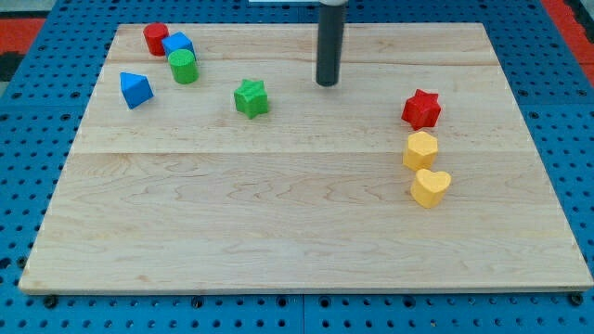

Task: Slide the red circle to the top of line of blocks

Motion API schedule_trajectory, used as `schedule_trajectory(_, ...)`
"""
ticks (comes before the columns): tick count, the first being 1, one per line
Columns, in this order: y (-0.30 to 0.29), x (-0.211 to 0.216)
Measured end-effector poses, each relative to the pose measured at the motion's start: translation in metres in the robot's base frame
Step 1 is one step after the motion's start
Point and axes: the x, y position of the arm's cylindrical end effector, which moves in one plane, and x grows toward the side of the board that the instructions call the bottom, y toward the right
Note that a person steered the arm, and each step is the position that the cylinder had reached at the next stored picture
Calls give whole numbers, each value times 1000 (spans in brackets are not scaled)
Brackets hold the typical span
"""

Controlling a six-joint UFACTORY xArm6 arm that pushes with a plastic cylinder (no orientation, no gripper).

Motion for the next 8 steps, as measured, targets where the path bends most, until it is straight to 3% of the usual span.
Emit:
schedule_trajectory(1,-21,-47)
schedule_trajectory(2,-89,-85)
schedule_trajectory(4,-281,-93)
schedule_trajectory(6,-335,-82)
schedule_trajectory(8,-304,-54)
